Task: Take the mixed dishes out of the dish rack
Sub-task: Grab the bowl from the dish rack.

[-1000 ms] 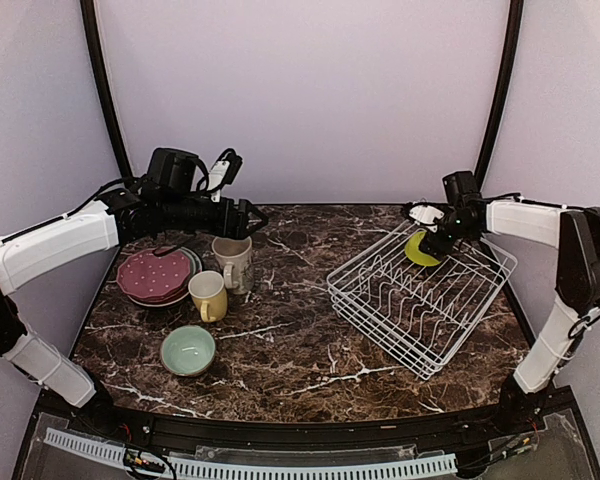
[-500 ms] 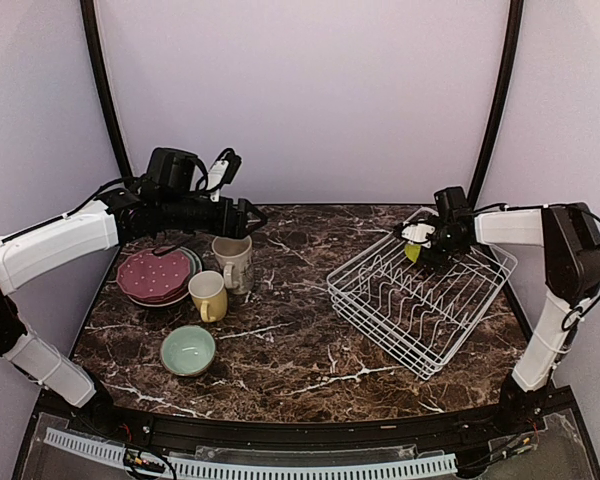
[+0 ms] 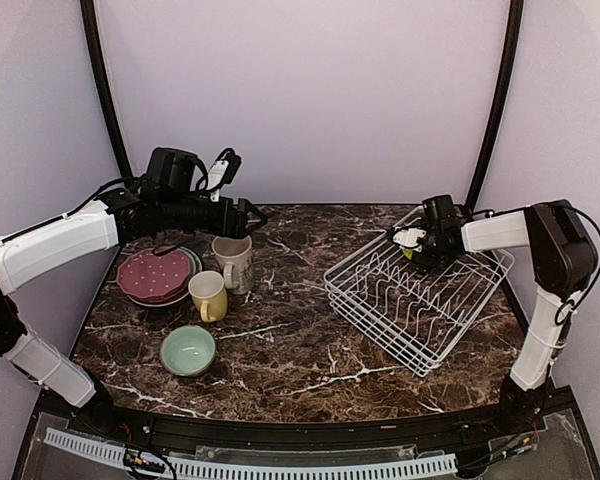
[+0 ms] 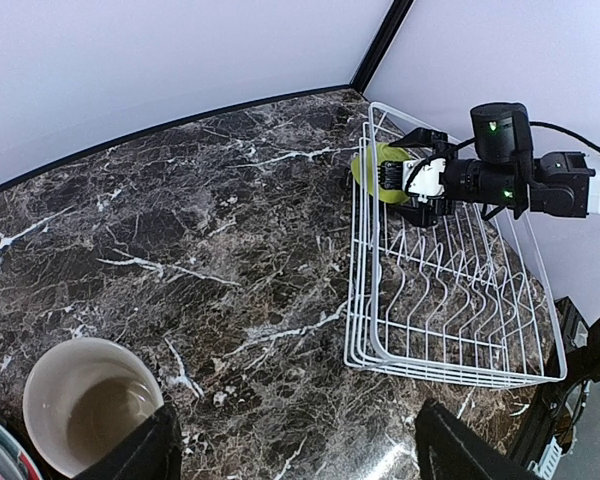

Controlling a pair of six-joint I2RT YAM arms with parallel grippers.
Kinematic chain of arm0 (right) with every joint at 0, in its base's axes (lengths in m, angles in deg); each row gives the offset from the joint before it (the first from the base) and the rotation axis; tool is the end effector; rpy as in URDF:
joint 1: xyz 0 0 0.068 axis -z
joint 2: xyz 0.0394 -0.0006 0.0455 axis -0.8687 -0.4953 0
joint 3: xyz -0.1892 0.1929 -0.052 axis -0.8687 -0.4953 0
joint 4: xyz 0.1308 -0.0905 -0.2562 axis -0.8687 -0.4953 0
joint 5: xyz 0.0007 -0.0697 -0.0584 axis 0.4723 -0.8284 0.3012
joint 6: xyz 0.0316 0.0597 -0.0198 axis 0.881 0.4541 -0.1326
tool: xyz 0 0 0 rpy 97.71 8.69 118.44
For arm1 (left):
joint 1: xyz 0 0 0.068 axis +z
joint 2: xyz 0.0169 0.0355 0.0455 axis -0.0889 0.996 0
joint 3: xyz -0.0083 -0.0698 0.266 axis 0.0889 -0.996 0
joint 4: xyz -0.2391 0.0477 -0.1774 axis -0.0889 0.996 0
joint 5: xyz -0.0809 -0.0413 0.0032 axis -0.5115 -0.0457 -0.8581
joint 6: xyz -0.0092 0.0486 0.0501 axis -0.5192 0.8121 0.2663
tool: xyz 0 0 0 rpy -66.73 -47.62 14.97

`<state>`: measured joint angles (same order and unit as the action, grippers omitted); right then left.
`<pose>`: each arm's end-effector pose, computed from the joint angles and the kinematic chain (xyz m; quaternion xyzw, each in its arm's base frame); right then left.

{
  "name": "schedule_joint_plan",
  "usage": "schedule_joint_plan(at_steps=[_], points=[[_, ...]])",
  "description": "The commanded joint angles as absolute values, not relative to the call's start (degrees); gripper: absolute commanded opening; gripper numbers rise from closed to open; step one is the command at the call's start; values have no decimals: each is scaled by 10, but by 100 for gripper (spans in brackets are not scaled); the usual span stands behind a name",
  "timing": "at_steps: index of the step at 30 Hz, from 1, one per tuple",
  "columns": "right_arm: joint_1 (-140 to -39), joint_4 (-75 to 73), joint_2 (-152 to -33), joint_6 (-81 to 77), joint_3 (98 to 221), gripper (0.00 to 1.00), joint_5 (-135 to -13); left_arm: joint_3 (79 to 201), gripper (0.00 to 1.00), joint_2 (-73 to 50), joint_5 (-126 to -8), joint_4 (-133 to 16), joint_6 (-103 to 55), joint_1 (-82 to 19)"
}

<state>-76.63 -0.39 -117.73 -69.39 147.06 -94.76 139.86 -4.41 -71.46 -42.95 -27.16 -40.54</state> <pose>0.4263 0.1116 0.1262 -0.5328 0.7430 -0.2419 0.3250 0.3166 -0.2410 0.3328 0.2122 0.8068 -0.3125 0.4543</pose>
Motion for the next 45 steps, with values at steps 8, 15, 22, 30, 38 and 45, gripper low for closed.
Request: schedule_joint_plan(at_steps=[8,15,22,30,38,45], points=[[-782,71,-1192,-660,1459,87,-1041,1391,80,-65,-723,-436,-277,-402],[-784,68,-1167,-631,1465,70,-1018,1391,80,-64,-724,-437,-278,-401],[-785,57,-1144,-616,1457,48,-999,1391,80,-65,-729,-439,-281,-401],[-787,48,-1114,-581,1441,35,-988,1390,80,-64,-732,-440,-282,-401],[-788,11,-1071,-480,1440,22,-954,1390,80,-66,-732,-441,-283,-401],[-786,-28,-1007,-355,1416,21,-878,1390,80,-69,-733,-441,-283,-401]])
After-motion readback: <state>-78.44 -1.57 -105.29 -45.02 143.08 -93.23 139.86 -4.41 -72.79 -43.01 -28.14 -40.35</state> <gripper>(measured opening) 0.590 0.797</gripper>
